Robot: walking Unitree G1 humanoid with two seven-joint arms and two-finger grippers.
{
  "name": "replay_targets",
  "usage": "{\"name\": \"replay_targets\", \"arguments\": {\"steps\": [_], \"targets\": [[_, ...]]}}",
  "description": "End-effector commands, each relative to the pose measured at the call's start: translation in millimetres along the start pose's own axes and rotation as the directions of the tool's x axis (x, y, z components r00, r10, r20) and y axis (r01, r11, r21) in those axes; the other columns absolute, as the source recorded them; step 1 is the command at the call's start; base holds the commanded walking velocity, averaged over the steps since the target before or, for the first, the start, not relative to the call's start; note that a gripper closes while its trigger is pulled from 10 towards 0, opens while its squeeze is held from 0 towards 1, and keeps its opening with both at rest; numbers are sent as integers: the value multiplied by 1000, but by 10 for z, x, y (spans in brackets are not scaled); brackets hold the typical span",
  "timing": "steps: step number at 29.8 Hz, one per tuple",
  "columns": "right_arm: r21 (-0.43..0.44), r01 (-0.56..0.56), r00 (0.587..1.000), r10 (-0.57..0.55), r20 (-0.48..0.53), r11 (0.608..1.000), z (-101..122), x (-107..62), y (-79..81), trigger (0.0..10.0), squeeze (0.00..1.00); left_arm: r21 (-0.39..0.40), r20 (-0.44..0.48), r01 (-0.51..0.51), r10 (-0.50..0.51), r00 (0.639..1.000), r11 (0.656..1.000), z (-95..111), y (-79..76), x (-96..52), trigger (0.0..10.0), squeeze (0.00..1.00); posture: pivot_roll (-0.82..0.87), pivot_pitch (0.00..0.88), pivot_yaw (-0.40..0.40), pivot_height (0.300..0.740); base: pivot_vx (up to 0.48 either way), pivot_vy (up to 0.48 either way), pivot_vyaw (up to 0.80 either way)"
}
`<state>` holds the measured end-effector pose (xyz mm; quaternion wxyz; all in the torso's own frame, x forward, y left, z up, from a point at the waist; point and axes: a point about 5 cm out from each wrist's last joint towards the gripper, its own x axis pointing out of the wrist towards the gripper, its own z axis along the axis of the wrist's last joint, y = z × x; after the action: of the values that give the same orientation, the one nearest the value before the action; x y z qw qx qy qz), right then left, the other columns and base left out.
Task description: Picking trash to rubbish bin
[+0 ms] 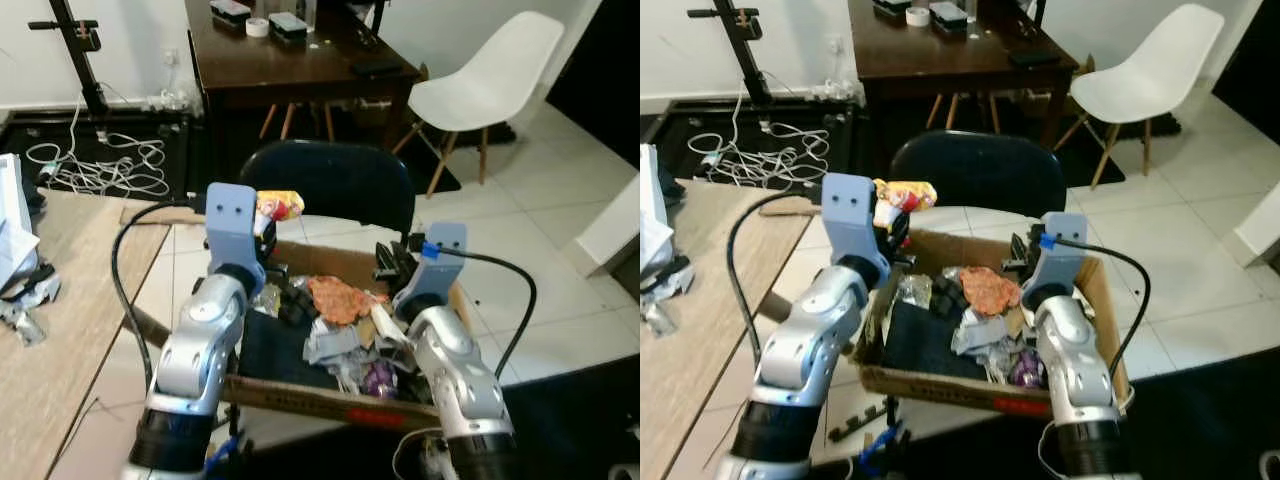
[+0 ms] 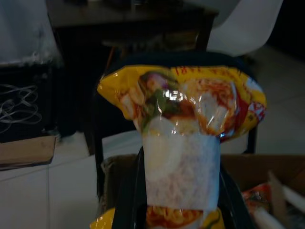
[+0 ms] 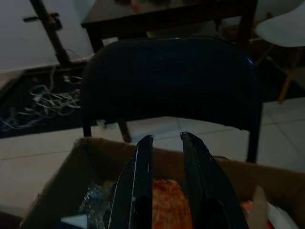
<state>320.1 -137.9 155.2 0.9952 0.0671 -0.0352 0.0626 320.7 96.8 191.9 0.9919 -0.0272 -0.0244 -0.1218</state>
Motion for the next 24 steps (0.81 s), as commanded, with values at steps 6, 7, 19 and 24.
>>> {"name": "replay_targets", "arguments": {"steps": [6,7,19,24], "targets": [[-5,24,999,-24,-38,1000,-88,-59,-63,10000,0,128,-41,125,-121,992,984,-95,-153,60,10000,0,131,134,-2,740,0,0,0],[-5,24,999,-24,-38,1000,-88,-59,-63,10000,0,128,-41,125,-121,992,984,-95,-153,60,10000,0,131,134,-2,740,0,0,0],[-12,11,997,-12,-73,1000,-162,-46,-24,10000,0,408,-205,342,-280,938,847,-431,-325,261,10000,0,142,141,3,740,0,0,0],[-17,25,997,-26,-72,1000,-162,-59,-54,10000,0,403,-234,412,-343,910,817,-437,-417,274,10000,1000,134,136,21,740,0,0,0]]}}
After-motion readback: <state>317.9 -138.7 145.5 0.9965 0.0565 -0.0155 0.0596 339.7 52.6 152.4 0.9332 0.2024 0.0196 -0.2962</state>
